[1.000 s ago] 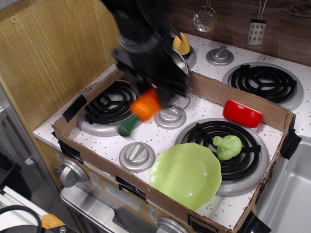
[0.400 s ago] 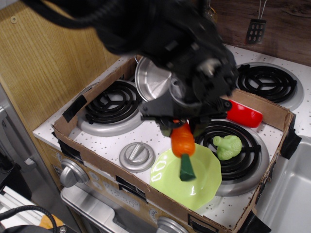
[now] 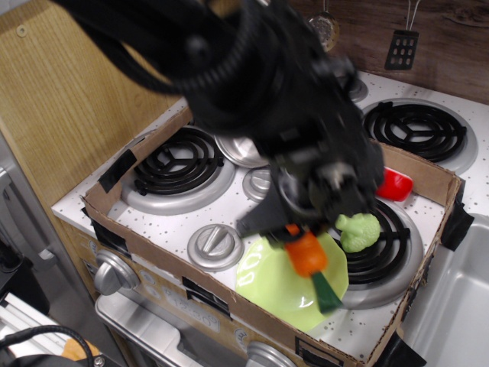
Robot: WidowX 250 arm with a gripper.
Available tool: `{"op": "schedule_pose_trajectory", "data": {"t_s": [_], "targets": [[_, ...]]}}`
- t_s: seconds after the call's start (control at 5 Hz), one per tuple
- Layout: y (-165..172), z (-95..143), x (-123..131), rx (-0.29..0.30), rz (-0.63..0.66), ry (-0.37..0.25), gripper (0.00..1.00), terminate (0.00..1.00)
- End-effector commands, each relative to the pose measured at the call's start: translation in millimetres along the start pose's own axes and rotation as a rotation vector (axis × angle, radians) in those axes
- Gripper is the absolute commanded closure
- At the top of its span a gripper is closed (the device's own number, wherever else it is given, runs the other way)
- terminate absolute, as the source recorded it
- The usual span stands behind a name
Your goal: Put carrot on plate
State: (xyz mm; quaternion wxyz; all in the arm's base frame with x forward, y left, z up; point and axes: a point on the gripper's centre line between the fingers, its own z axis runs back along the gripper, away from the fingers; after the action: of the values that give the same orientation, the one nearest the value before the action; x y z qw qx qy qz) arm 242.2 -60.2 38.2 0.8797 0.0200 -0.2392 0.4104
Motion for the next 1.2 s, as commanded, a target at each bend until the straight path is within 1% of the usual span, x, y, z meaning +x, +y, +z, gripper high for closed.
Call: {"op": "schedule_pose_trajectory", "data": {"t_s": [0.0, 0.2, 0.4, 0.6, 0.8, 1.0], "targets": [[3, -8, -9, -0.085, 0.079, -0.067, 1.0, 0.0], [6, 3, -3, -0.083, 0.018, -0.117, 0.0, 0.0], [6, 27, 18, -0.039, -0.057, -0.132, 0.0, 0.0], [2, 57, 40, -0.034, -0.057, -0.108, 0.0, 0.0], [-6, 90, 63, 0.025, -0.144, -0.135, 0.0, 0.0], [-6, 90, 63, 0.025, -0.144, -0.135, 0.0, 0.0]]}}
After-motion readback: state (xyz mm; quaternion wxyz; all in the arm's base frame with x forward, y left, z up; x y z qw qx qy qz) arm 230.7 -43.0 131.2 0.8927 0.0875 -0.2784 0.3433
